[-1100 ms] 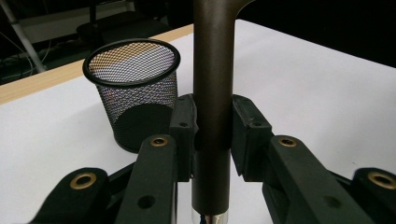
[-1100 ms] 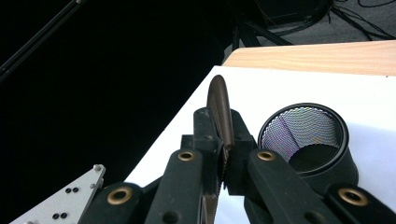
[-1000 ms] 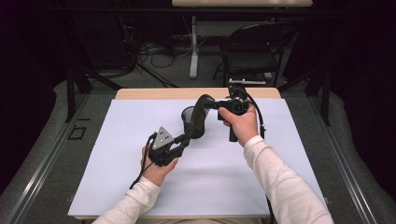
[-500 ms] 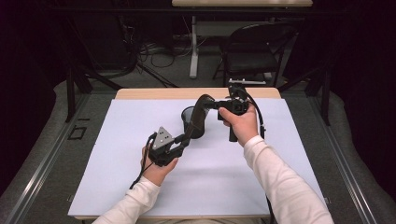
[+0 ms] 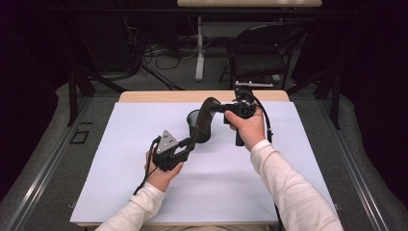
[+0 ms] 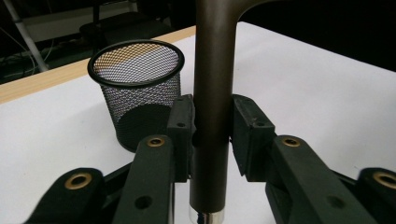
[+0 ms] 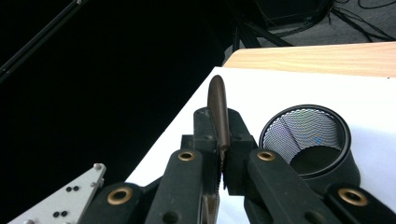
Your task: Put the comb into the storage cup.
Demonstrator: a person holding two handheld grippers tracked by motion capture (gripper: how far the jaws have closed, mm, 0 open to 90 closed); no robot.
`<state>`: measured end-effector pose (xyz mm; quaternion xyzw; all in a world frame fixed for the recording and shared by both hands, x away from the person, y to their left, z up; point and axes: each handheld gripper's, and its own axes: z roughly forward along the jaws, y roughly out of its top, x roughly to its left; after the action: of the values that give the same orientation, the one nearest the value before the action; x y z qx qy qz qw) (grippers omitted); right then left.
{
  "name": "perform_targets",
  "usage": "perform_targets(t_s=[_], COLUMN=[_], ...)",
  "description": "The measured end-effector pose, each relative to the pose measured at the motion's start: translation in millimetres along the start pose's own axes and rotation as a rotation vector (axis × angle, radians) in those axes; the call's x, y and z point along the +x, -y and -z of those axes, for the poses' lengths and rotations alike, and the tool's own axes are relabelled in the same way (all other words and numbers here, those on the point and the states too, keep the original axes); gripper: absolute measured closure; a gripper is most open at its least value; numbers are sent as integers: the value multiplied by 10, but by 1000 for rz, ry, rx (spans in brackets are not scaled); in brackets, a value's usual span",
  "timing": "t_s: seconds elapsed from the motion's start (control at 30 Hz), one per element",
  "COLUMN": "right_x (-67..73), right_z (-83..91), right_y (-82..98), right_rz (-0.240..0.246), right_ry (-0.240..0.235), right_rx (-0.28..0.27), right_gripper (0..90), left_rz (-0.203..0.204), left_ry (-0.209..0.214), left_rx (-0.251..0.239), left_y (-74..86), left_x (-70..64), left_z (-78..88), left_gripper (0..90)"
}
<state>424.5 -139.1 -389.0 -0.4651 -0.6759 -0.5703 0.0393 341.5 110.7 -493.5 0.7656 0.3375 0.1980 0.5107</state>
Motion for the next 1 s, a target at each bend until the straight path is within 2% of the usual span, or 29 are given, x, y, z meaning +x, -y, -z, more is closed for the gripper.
perform_targets(t_s=[0.6,1.0], right_x=[0,41], right_z=[6,37], right_y=[-22,-57], right_rz=[10,44], right_ry=[20,37], right_rx=[-14,-26], right_gripper=[872,871], left_rz=[47,81], left_ry=[20,26], left_rx=[-7,0], left_y=[-4,0], left_x=[41,70], left_z=[-5,-34], left_gripper=[552,439])
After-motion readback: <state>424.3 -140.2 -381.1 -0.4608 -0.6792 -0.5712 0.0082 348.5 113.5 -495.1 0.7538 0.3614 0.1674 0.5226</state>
